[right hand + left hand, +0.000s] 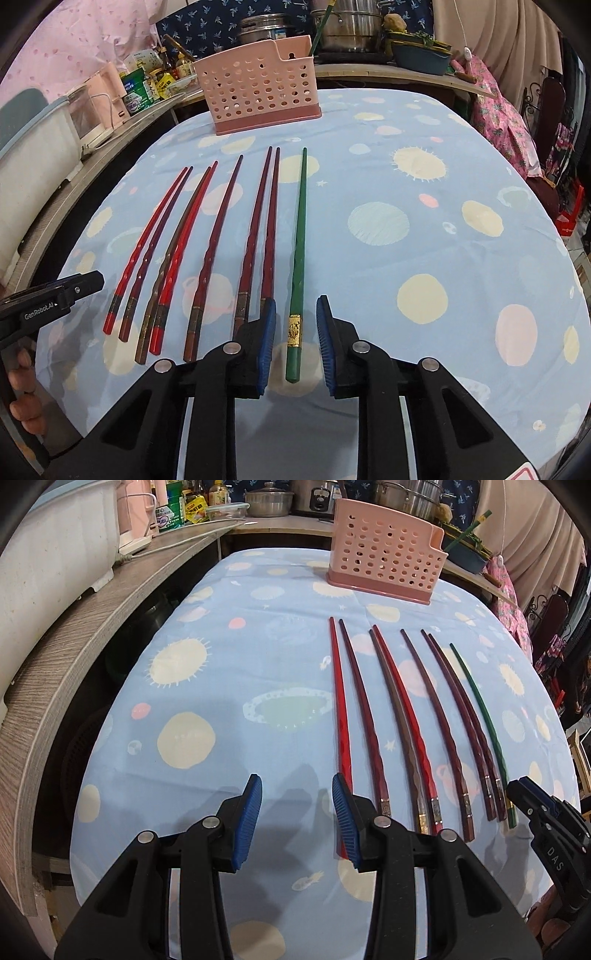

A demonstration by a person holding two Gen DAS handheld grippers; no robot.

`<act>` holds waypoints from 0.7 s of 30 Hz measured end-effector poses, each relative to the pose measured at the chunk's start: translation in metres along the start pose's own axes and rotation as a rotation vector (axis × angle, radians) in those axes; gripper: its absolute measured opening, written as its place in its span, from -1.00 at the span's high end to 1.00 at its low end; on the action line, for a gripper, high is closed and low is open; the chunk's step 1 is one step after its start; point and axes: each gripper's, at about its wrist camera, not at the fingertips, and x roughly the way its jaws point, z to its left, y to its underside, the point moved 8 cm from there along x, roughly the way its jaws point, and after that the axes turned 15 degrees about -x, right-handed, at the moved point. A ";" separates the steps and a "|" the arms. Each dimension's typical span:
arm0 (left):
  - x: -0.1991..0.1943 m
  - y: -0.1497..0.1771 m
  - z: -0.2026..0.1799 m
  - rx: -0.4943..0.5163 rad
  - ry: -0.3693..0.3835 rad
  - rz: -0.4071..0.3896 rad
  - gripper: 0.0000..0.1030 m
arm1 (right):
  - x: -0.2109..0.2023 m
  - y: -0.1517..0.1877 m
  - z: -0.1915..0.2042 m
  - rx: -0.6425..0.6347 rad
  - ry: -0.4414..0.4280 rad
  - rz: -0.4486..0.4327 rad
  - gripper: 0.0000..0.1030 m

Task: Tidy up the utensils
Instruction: 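Close the left tool on a red chopstick while the right tool grasps the green chopstick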

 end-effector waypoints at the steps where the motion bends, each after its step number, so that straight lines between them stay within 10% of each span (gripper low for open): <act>1: 0.001 0.001 0.000 0.002 -0.001 0.002 0.27 | 0.001 0.001 0.000 0.002 -0.001 0.004 0.67; 21: 0.004 0.017 -0.012 0.026 0.027 0.030 0.17 | 0.002 0.008 0.000 -0.004 0.004 0.003 0.75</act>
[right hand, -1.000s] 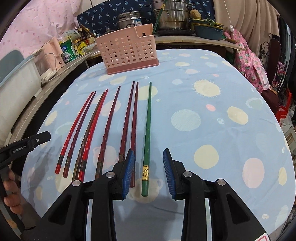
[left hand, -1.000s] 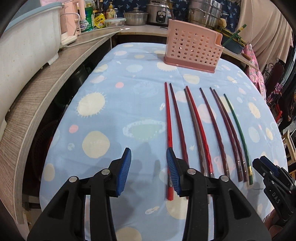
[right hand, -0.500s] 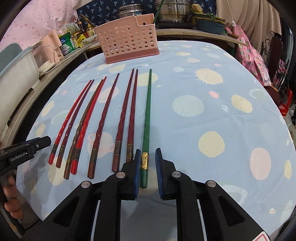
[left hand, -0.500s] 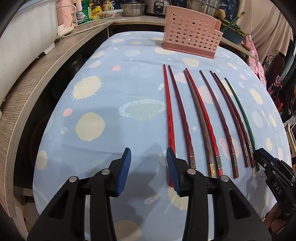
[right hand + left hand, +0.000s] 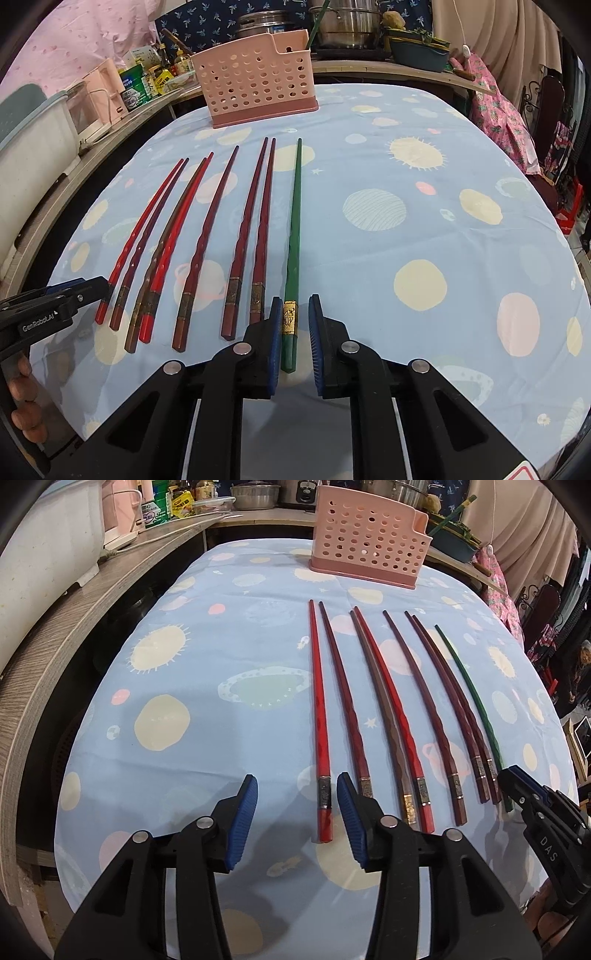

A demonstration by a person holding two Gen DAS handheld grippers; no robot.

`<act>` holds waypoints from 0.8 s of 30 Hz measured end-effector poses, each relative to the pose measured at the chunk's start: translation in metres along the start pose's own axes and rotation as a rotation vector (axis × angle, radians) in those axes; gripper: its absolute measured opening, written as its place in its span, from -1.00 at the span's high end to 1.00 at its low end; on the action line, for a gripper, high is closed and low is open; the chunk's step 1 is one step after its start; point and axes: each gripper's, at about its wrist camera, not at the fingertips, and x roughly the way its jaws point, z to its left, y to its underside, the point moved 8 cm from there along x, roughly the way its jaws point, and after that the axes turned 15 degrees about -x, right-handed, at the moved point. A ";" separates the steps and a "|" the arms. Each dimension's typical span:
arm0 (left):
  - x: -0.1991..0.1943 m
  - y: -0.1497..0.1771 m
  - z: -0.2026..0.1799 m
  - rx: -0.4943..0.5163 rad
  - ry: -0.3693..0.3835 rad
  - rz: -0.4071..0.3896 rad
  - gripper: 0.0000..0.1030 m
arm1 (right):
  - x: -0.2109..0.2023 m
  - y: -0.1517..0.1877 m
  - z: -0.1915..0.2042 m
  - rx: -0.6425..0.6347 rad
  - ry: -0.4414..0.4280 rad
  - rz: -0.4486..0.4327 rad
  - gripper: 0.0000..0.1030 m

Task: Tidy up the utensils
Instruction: 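Close the left tool on a red chopstick while the right tool grasps the green chopstick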

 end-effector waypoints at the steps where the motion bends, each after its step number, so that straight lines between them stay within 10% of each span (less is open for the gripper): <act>1: 0.001 0.001 -0.001 0.004 -0.001 0.001 0.17 | 0.000 0.000 0.000 0.000 0.001 0.000 0.75; 12: 0.007 0.004 -0.001 0.023 -0.033 -0.005 0.19 | -0.001 0.000 0.000 -0.007 0.009 -0.006 0.75; 24: 0.007 -0.001 0.006 0.014 -0.034 -0.004 0.83 | -0.002 0.000 0.001 -0.019 0.016 -0.005 0.75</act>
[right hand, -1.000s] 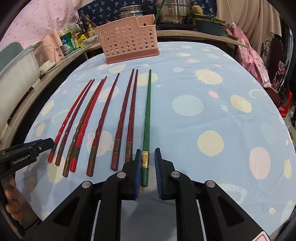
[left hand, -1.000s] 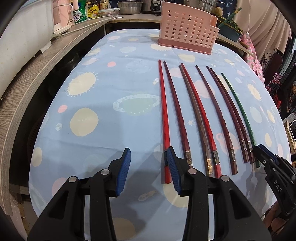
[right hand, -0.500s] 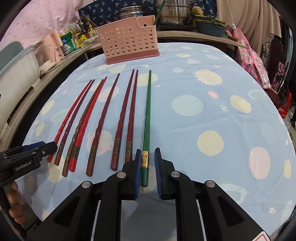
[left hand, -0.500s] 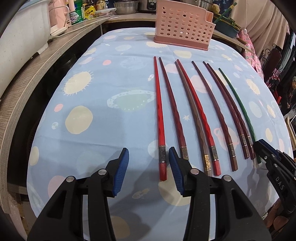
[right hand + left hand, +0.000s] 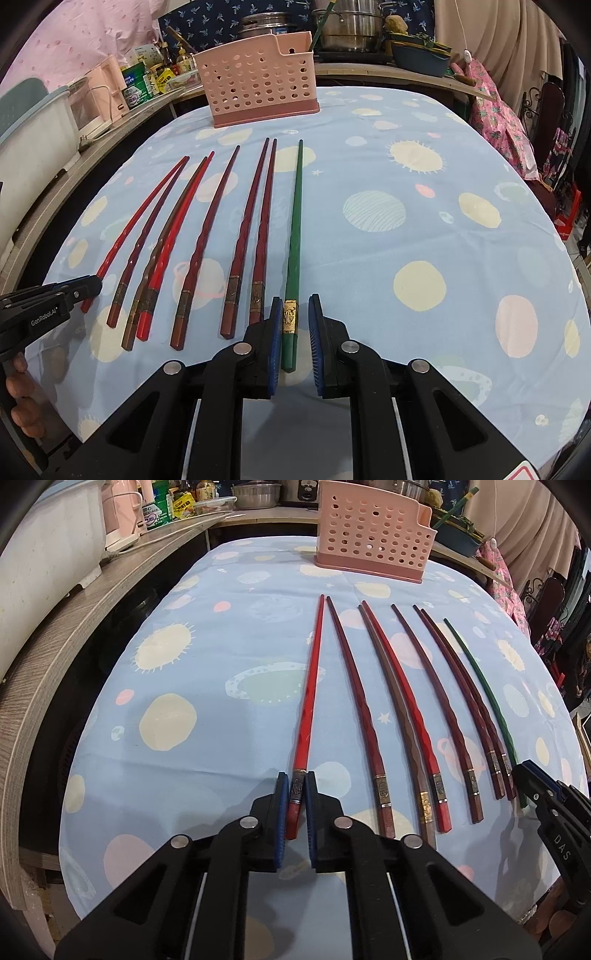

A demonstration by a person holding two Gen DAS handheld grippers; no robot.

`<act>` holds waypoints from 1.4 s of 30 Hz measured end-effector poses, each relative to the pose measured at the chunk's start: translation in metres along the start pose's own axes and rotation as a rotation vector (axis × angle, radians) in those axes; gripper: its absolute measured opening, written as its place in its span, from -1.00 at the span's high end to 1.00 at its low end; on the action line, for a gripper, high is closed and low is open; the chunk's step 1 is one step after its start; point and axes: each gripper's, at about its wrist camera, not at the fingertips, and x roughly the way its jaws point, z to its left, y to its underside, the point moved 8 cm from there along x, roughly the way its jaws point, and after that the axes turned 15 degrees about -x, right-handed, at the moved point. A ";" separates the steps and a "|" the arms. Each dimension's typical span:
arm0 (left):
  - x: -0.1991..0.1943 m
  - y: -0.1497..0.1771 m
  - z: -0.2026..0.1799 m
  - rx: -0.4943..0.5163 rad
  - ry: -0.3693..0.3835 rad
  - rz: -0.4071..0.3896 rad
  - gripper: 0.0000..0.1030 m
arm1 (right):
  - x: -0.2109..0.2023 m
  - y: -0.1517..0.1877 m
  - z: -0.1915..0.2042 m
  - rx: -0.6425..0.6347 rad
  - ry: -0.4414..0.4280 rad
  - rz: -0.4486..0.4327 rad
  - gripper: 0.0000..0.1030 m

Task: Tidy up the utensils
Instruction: 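Close the left tool on a red chopstick while the right tool grasps the green chopstick, then carry both chopsticks up and drop them into the pink holder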

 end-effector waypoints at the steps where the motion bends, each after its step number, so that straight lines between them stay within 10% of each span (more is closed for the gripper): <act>1: 0.000 0.000 0.000 -0.001 0.001 0.001 0.84 | 0.000 0.000 0.000 0.001 0.002 0.001 0.77; 23: -0.040 -0.025 0.001 -0.048 0.066 -0.045 0.85 | -0.031 -0.021 -0.016 0.045 -0.008 -0.070 0.87; 42: -0.122 -0.125 -0.020 -0.078 0.155 -0.240 0.87 | -0.113 -0.129 -0.065 0.094 0.028 -0.335 0.87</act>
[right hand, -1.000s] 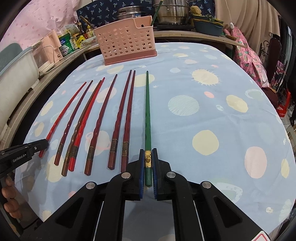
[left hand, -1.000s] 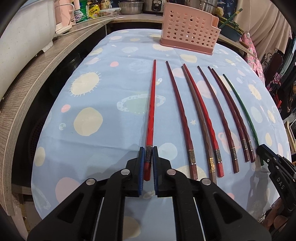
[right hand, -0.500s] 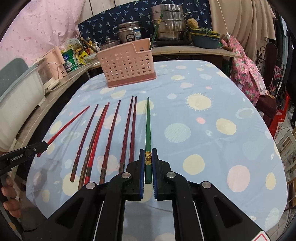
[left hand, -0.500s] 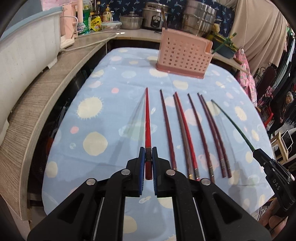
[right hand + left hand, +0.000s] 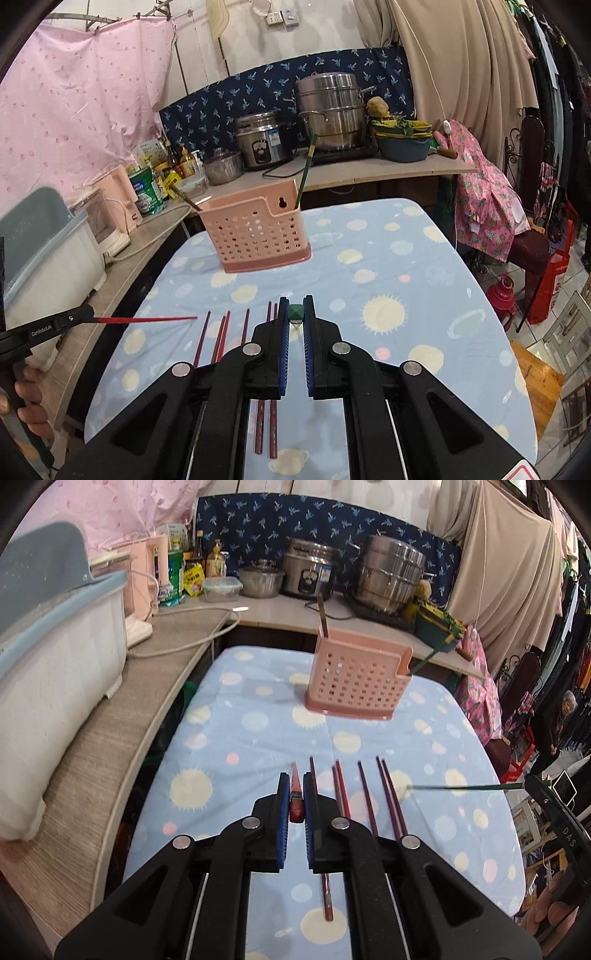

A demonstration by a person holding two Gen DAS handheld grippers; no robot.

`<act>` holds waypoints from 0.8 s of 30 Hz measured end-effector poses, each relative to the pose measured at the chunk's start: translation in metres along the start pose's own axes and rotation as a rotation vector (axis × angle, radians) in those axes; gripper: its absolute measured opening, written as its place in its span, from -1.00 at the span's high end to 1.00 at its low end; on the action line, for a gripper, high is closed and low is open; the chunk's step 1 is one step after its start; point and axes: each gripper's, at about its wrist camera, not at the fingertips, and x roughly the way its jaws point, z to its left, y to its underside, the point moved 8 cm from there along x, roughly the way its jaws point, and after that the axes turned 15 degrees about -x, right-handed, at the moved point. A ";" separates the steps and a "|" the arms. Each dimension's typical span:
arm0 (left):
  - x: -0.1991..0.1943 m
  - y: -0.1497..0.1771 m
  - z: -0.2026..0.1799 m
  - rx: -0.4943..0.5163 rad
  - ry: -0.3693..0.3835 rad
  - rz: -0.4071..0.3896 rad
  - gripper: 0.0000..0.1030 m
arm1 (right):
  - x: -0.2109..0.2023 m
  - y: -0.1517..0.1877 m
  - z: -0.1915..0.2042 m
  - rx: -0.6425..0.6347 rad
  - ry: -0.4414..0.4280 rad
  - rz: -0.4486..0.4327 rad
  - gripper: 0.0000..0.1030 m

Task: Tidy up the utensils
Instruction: 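Carry both chopsticks up and drop them into the pink holder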

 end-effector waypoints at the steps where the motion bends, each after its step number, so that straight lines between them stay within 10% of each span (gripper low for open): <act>1: 0.000 -0.007 -0.003 0.003 0.000 -0.010 0.87 | 0.001 -0.006 -0.002 0.001 0.003 -0.007 0.87; 24: -0.016 -0.168 -0.100 -0.003 0.152 -0.247 0.87 | 0.014 -0.171 -0.034 0.081 -0.046 -0.273 0.87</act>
